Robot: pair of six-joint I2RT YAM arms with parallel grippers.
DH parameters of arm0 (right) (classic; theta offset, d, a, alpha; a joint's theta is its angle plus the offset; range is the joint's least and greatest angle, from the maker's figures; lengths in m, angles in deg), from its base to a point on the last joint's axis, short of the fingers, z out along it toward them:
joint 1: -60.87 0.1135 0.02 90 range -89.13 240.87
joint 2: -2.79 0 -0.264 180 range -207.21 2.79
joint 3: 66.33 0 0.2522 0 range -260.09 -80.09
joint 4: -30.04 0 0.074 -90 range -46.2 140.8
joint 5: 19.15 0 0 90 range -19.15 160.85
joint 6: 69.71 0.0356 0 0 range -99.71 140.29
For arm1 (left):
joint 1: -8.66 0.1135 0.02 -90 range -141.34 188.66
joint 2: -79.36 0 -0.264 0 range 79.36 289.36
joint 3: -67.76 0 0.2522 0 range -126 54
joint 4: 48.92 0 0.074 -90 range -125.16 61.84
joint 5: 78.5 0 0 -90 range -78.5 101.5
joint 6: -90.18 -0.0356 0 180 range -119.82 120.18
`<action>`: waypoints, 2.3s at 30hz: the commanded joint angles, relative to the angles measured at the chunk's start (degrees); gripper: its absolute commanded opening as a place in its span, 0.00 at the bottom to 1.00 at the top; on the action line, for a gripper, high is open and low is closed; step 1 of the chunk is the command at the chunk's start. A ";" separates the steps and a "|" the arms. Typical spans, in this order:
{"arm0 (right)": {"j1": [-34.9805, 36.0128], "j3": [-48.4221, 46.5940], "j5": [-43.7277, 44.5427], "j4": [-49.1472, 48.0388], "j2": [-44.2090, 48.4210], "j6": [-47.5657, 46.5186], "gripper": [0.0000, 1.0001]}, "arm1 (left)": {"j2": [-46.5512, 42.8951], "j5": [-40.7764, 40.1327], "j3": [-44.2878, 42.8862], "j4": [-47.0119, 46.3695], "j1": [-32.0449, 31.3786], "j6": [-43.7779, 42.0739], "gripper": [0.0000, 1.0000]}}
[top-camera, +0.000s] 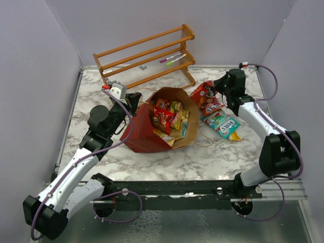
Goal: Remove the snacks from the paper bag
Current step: Place the snack at the center of the board, then take out the snack from the paper bag.
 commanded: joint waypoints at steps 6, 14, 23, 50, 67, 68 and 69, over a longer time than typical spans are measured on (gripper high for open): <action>-9.87 8.87 -16.23 -12.16 -6.15 1.95 0.01 | -1.00 -1.57 0.09 -0.15 0.33 -0.25 0.00; -11.48 20.30 -13.94 -12.79 -3.41 -0.04 0.02 | -1.66 0.23 0.18 -0.56 0.33 -0.38 0.00; -12.10 25.35 -9.95 -10.36 0.00 -2.65 0.23 | -2.15 0.80 0.68 -1.35 0.32 -0.25 0.00; -12.29 22.36 -47.54 -6.72 23.06 -13.36 0.58 | -3.09 1.29 0.75 -1.50 0.28 0.26 0.00; 12.95 15.58 -51.81 -9.43 22.16 -18.44 0.61 | -2.78 1.69 0.57 -1.47 0.33 0.55 0.00; 15.85 15.54 -48.83 -10.18 21.22 -17.62 0.61 | -2.84 1.73 0.57 -1.51 0.33 0.48 0.00; 17.73 15.66 -45.38 -10.87 20.11 -16.62 0.61 | -2.91 1.73 0.56 -1.52 0.33 0.51 0.00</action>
